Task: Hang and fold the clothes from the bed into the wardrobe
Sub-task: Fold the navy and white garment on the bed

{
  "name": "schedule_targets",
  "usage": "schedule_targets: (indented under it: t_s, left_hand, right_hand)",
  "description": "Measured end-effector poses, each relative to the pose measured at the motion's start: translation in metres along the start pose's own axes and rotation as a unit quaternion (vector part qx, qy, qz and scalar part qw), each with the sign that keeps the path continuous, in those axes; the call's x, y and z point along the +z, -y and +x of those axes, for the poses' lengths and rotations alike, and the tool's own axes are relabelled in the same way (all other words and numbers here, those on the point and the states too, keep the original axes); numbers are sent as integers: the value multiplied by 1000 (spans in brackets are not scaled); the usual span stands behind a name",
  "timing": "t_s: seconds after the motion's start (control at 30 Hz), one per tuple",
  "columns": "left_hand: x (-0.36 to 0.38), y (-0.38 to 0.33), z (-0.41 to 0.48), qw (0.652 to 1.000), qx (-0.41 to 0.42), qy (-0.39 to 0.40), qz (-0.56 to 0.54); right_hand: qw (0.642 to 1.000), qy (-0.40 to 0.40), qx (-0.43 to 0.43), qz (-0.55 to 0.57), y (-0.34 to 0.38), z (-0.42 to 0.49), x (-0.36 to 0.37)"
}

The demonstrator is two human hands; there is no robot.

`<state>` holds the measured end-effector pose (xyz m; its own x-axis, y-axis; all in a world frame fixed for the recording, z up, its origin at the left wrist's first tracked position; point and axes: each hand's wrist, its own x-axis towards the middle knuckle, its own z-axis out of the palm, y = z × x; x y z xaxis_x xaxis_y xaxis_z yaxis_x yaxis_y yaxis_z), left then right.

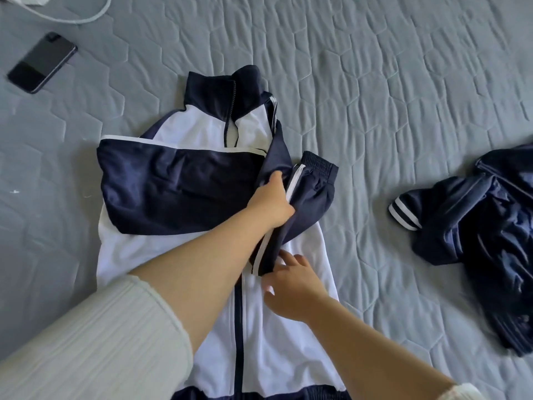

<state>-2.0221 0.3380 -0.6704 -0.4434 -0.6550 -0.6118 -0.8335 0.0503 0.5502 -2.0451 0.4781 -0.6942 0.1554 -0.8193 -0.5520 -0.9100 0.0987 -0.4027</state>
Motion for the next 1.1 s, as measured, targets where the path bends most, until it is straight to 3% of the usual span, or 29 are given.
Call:
schedule_targets:
  t_s: [0.07, 0.17, 0.27, 0.37, 0.43, 0.5, 0.6, 0.7, 0.73, 0.83, 0.87, 0.9, 0.97, 1.0, 1.03, 1.1]
  left_hand:
    - [-4, -1, -2, 992, -17, 10, -122]
    - [-22, -12, -17, 951, -30, -17, -307]
    - [-59, -17, -33, 851, 19, -44, -523]
    - [-105, 7, -45, 712, 78, -135, -685]
    - [-122, 32, -53, 681, 58, -261, -682]
    - [-119, 50, -60, 688, 3, -357, -632]
    - [-104, 67, -64, 687, -75, -334, -641]
    - [-107, 76, -60, 595, -70, -278, -751]
    - [-110, 80, -58, 581, -53, -262, -769]
    - [-122, 79, -60, 596, -4, -223, -772]
    - [-128, 82, -61, 594, 15, -206, -778]
    - [-134, 84, -63, 584, 35, -187, -789]
    - [-146, 94, -65, 591, 55, -159, -789]
    - [-148, 100, -65, 621, 49, -156, -767]
    - [-149, 106, -64, 661, 33, -155, -734]
    - [-145, 119, -56, 763, -46, -177, -620]
  right_hand:
    - [999, -11, 13, 27, -4, -4, 5]
    - [994, -44, 79, 69, -8, -9, 10]
    - [987, 7, 148, 63, -10, -9, 5]
    - [984, 35, 164, 65, -7, -4, -6]
    - [985, 20, 158, 60, -3, 1, -14]
    - [989, 3, 143, 45, 2, 7, -19]
    - [992, -48, 120, 7, 13, 21, -24]
    - [991, -85, 104, -8, 23, 40, -26]
    - [991, -93, 96, -8, 29, 48, -26]
    - [986, -135, 87, 46, 34, 65, -32]
    - [974, -158, 104, 124, 35, 70, -34]
    - [941, -193, 138, 240, 37, 73, -38]
    - [820, -300, 205, 444, 37, 77, -49]
    - [774, -364, 230, 465, 36, 79, -55]
    - [764, -405, 249, 437, 34, 80, -60]
    - [806, -396, 275, 344, 29, 83, -73]
